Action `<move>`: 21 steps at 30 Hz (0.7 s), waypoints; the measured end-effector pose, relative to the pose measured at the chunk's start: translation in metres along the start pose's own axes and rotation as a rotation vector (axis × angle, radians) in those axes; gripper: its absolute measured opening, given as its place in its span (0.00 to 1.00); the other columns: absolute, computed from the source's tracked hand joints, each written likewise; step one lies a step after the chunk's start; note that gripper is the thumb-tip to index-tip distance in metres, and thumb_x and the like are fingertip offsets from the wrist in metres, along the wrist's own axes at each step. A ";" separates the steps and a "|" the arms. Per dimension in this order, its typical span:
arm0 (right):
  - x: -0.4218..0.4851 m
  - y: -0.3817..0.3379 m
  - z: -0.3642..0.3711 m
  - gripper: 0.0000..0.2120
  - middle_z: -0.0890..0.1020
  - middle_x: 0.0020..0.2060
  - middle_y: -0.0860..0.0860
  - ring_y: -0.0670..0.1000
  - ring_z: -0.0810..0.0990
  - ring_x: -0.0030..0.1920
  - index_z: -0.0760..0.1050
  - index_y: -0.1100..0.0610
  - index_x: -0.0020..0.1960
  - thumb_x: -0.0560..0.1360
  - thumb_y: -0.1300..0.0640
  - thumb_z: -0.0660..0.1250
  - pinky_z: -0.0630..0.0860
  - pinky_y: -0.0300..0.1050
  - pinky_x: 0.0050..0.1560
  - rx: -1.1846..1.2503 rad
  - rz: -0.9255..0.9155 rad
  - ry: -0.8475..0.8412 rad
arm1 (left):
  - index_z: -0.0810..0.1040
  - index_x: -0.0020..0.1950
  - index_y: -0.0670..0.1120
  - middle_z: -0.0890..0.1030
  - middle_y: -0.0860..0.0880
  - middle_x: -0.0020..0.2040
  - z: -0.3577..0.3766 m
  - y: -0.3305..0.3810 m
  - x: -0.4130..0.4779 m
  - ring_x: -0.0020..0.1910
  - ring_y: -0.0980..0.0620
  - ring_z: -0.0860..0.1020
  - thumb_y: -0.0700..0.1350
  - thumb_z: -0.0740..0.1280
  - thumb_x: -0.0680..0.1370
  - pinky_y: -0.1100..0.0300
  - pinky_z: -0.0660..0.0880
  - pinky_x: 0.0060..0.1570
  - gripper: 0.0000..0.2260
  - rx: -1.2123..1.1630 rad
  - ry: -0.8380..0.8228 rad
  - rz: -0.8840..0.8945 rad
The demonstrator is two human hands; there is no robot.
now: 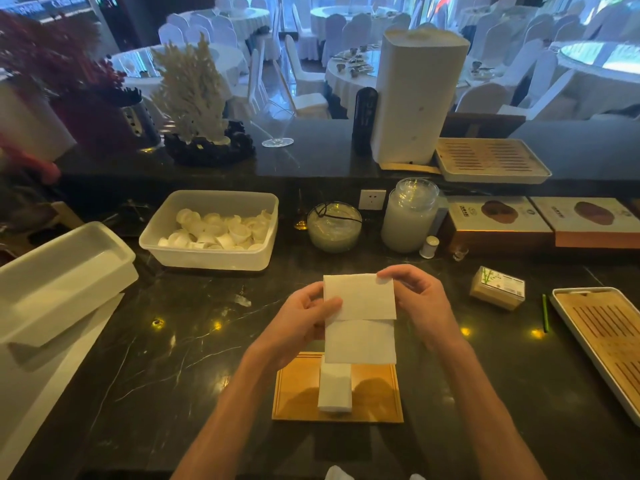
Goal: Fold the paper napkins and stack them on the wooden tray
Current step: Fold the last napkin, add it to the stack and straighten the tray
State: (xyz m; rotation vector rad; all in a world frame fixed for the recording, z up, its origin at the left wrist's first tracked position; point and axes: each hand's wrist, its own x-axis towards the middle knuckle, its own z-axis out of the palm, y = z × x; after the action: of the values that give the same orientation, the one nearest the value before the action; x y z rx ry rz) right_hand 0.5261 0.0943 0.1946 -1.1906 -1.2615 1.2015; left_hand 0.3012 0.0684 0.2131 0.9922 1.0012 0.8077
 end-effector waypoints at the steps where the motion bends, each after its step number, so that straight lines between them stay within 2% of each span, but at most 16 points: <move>1: 0.000 -0.002 0.000 0.12 0.85 0.46 0.39 0.42 0.84 0.51 0.84 0.44 0.48 0.80 0.60 0.68 0.82 0.35 0.39 0.008 0.003 -0.003 | 0.76 0.68 0.52 0.84 0.48 0.61 0.000 0.000 0.000 0.60 0.47 0.84 0.47 0.68 0.80 0.47 0.83 0.55 0.15 0.015 -0.001 0.010; 3: -0.001 -0.002 0.002 0.08 0.85 0.49 0.41 0.43 0.84 0.52 0.82 0.42 0.54 0.80 0.53 0.67 0.82 0.36 0.40 0.072 0.053 -0.039 | 0.77 0.67 0.52 0.85 0.49 0.60 -0.001 0.000 0.000 0.59 0.48 0.84 0.46 0.67 0.81 0.48 0.83 0.55 0.14 0.025 0.013 0.029; 6: -0.004 0.000 0.004 0.12 0.87 0.50 0.44 0.48 0.86 0.52 0.81 0.41 0.57 0.75 0.41 0.68 0.83 0.41 0.42 0.173 0.282 -0.135 | 0.78 0.65 0.53 0.85 0.50 0.59 -0.002 -0.002 0.002 0.58 0.49 0.84 0.46 0.67 0.81 0.49 0.83 0.54 0.12 0.025 0.061 0.039; 10: -0.014 0.011 0.002 0.13 0.87 0.50 0.43 0.47 0.87 0.51 0.80 0.47 0.58 0.75 0.47 0.72 0.83 0.37 0.41 0.015 0.279 -0.250 | 0.78 0.64 0.55 0.86 0.52 0.58 -0.006 -0.005 0.004 0.58 0.50 0.85 0.48 0.66 0.82 0.53 0.84 0.51 0.11 0.038 0.081 0.039; 13: -0.016 0.014 0.002 0.09 0.87 0.47 0.42 0.46 0.87 0.49 0.80 0.49 0.57 0.77 0.52 0.72 0.82 0.35 0.39 0.002 0.276 -0.171 | 0.77 0.66 0.52 0.86 0.51 0.58 -0.009 -0.006 0.005 0.58 0.50 0.85 0.47 0.67 0.81 0.56 0.84 0.49 0.13 0.039 0.057 0.027; 21: -0.017 0.013 -0.002 0.07 0.87 0.48 0.42 0.46 0.87 0.50 0.80 0.49 0.56 0.78 0.53 0.71 0.82 0.36 0.40 -0.010 0.256 -0.146 | 0.82 0.60 0.50 0.87 0.53 0.53 -0.005 -0.014 0.010 0.54 0.53 0.86 0.46 0.66 0.82 0.63 0.83 0.44 0.09 0.103 0.149 0.044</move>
State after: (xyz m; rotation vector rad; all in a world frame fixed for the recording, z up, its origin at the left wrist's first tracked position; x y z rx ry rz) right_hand 0.5291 0.0781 0.1809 -1.3212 -1.2493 1.4934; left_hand 0.3010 0.0739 0.1963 1.0570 1.1620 0.8836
